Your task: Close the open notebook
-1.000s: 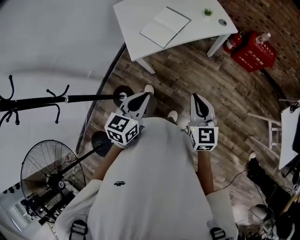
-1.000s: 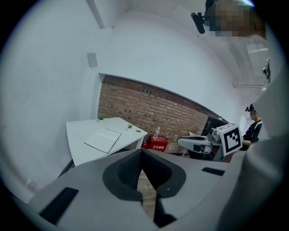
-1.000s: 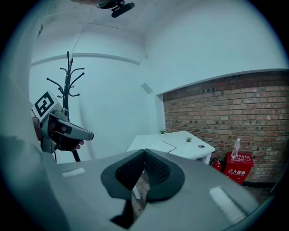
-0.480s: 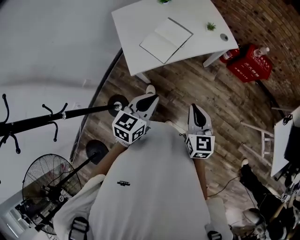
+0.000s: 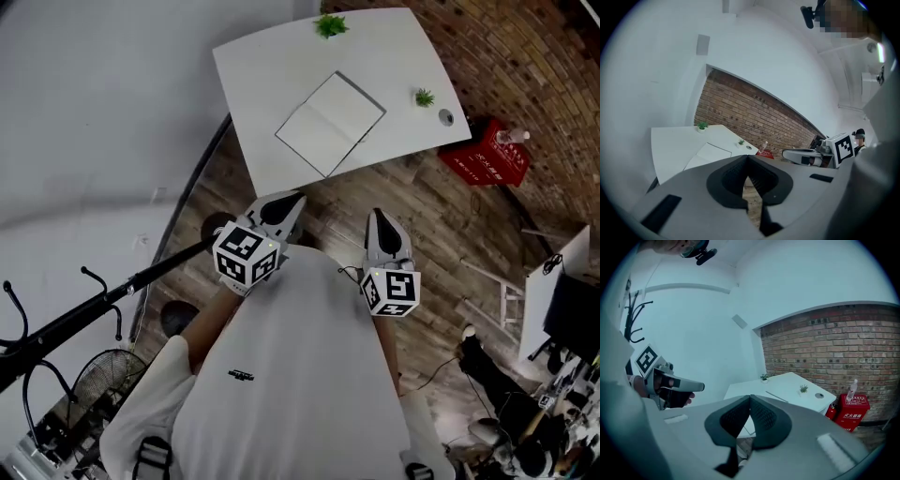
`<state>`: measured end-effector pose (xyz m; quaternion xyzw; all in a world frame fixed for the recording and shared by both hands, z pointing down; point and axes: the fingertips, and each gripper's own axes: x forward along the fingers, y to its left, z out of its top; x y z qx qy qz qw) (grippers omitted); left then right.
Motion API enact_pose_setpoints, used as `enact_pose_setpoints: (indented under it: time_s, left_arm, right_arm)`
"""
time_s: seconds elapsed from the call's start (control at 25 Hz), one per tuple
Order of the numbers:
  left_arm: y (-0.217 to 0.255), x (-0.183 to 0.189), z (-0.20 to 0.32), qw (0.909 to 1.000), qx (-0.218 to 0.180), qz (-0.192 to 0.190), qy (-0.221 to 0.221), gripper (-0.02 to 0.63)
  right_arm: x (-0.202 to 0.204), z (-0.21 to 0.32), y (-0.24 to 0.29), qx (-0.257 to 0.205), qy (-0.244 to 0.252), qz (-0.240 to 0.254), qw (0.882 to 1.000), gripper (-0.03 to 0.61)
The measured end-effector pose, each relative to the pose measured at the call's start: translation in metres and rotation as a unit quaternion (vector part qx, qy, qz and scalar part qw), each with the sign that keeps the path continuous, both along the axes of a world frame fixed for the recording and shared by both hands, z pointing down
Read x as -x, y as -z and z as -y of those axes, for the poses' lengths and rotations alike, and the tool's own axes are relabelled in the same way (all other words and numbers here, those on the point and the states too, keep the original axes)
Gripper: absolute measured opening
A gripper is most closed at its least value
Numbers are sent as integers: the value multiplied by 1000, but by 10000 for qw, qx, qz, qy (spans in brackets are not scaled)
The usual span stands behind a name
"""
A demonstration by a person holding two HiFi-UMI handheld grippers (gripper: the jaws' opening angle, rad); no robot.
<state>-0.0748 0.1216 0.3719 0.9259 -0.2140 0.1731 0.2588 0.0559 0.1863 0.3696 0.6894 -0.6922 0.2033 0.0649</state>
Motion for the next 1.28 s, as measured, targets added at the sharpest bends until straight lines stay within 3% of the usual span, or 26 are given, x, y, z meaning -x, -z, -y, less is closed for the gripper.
enact_pose_setpoints:
  time_s: [0.24,0.48,0.8,1.0,1.28]
  left_arm:
    - [4,0,59,9988,264,-270,-301,9]
    - [-2,18,117,9976,434,-519,126,9]
    - [-3,6,141,9983,293,-450,236,9]
    - [-7,-8,133,9991,271,-272,154,9]
    - [-13,-22,142,9995,166,-52,247,9]
  right_arm:
    - [21,77,6,131,204,-257,9994,12]
    - [30,127,3,244,245,-364,9987,12]
    - [6,143,0,328,189,-151,9992,12]
    - [-14,148,-5,309,403,-174,9986,12]
    - [-49,152,-7,207,188,0,9996,12]
